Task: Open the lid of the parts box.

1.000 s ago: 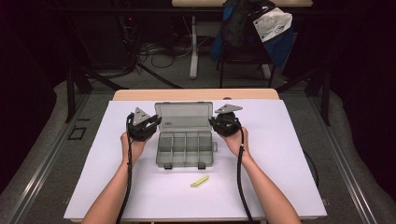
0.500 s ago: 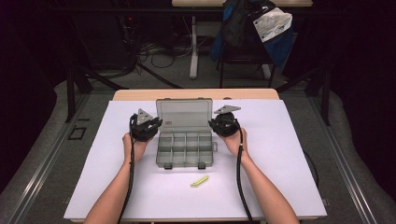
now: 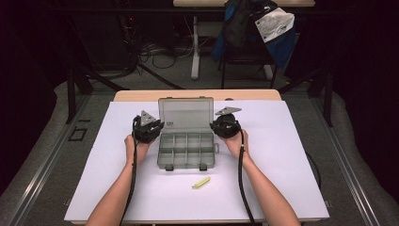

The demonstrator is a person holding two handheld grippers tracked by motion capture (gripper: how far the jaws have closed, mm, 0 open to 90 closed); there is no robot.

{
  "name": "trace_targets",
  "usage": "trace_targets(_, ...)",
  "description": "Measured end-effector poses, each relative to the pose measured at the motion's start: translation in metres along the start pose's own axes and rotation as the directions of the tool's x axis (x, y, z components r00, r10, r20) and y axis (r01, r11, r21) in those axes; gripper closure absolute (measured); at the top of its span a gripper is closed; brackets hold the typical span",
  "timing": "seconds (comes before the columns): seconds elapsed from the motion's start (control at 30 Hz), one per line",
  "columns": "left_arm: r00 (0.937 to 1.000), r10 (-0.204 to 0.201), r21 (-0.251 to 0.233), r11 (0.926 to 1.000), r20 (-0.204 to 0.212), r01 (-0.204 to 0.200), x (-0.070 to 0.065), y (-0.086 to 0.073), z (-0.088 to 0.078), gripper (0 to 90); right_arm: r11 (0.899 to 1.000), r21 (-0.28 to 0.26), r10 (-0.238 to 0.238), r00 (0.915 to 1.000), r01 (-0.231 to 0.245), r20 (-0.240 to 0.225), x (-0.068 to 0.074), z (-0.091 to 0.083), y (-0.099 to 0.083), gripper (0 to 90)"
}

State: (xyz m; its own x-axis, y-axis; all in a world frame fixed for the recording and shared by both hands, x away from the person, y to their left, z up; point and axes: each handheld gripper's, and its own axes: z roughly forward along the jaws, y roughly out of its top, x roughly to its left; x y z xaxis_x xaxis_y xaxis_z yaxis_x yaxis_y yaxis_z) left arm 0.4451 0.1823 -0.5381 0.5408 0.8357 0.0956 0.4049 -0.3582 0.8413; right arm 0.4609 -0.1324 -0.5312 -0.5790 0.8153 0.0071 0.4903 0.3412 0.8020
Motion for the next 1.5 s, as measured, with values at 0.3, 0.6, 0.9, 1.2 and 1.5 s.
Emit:
trace_targets(0.3, 0.9999, 0.006, 0.023, 0.9997, -0.009, -0.006, -0.001, -0.002, 0.003, 73.3, 1.0, 0.024, 0.008, 1.0, -0.008, 0.0, -0.001, 0.004, -0.003, 74.7)
trace_targets(0.6, 0.9995, -0.001, 0.02, 0.9998, -0.031, 0.002, 0.0, 0.002, -0.006, 35.6, 0.999, 0.019, 0.032, 0.9992, -0.032, -0.023, -0.007, -0.006, -0.003, 44.2)
trace_targets(0.9, 0.9989, 0.043, 0.03, 0.9986, 0.018, -0.043, -0.007, 0.004, -0.028, 19.6, 1.0, 0.021, 0.008, 0.9965, -0.006, -0.083, -0.007, -0.029, -0.008, 22.2)
trace_targets(1.2, 0.9922, 0.113, 0.05, 0.992, 0.052, -0.116, -0.023, 0.001, -0.05, 12.8, 1.0, 0.003, -0.021, 0.992, 0.021, -0.125, -0.002, -0.052, -0.019, 14.4)
trace_targets(1.5, 0.9846, 0.16, 0.071, 0.9838, 0.07, -0.165, -0.036, -0.006, -0.068, 11.3, 0.999, -0.008, -0.037, 0.9887, 0.037, -0.145, 0.003, -0.071, -0.036, 8.9)
